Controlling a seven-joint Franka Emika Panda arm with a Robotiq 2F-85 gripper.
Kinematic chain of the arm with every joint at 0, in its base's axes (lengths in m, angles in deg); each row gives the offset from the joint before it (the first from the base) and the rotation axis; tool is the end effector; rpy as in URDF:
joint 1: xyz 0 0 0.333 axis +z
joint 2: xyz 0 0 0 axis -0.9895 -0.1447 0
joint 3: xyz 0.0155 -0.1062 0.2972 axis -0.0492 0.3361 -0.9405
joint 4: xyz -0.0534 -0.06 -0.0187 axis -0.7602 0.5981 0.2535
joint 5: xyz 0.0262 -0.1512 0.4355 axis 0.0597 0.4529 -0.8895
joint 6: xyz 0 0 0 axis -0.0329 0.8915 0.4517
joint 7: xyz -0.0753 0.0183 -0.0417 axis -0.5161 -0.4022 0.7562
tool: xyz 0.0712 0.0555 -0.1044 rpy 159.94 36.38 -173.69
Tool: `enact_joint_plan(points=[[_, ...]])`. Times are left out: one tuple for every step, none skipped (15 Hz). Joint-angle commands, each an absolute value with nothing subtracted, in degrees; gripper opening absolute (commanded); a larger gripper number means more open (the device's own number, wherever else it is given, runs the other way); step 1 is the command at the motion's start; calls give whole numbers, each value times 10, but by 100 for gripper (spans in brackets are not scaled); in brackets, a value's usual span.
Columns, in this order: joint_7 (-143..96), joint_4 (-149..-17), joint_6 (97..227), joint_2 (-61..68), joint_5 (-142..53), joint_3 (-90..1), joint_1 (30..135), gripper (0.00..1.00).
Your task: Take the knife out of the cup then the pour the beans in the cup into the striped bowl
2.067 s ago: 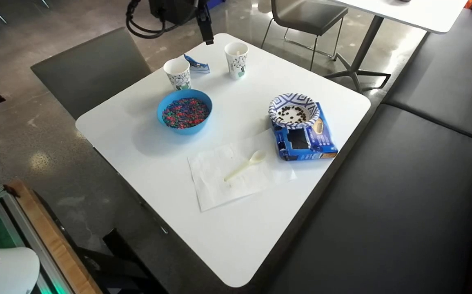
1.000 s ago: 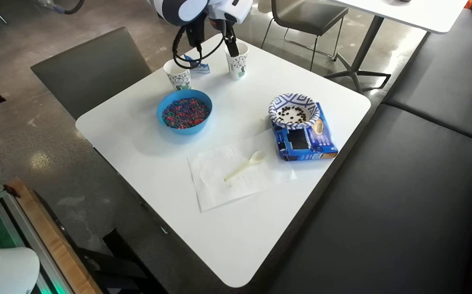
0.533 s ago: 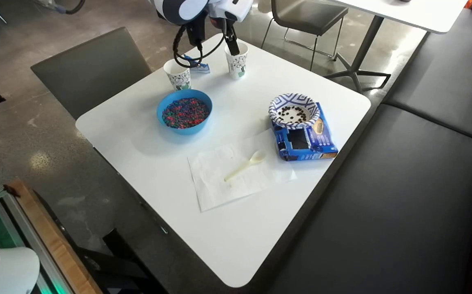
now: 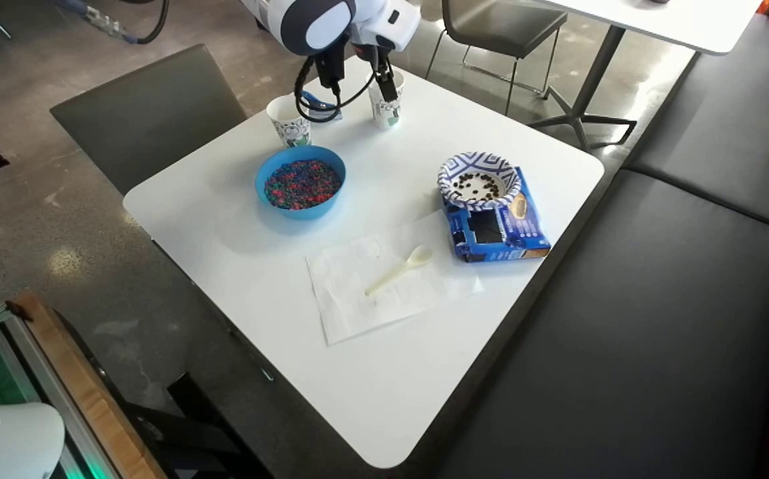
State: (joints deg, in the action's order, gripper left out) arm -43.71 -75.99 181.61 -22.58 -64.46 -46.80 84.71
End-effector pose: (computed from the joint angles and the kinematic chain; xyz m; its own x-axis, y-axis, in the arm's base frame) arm 0.8215 0.0205 0.2094 0.7399 -0.6099 0.2839 -0.5050 -0.7824 -0.3646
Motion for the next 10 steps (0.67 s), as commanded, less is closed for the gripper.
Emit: enact_joint_plan(points=[[-461, -733, 1810, -254, -630, -451, 862, 58], [-464, -733, 1809, -256, -629, -447, 866, 49], [-464, -731, 1809, -257, -629, -447, 866, 42], [-461, -728, 1813, -260, -630, -449, 866, 35], [-459, -725, 1815, -262, -631, -451, 866, 30], [-456, -722, 1817, -264, -632, -453, 865, 28], [-456, -721, 1816, -264, -632, -453, 866, 26], [-458, -722, 1817, -263, -631, -451, 869, 24], [-459, -722, 1818, -262, -630, -450, 871, 27], [-461, -724, 1818, -260, -628, -448, 873, 27]])
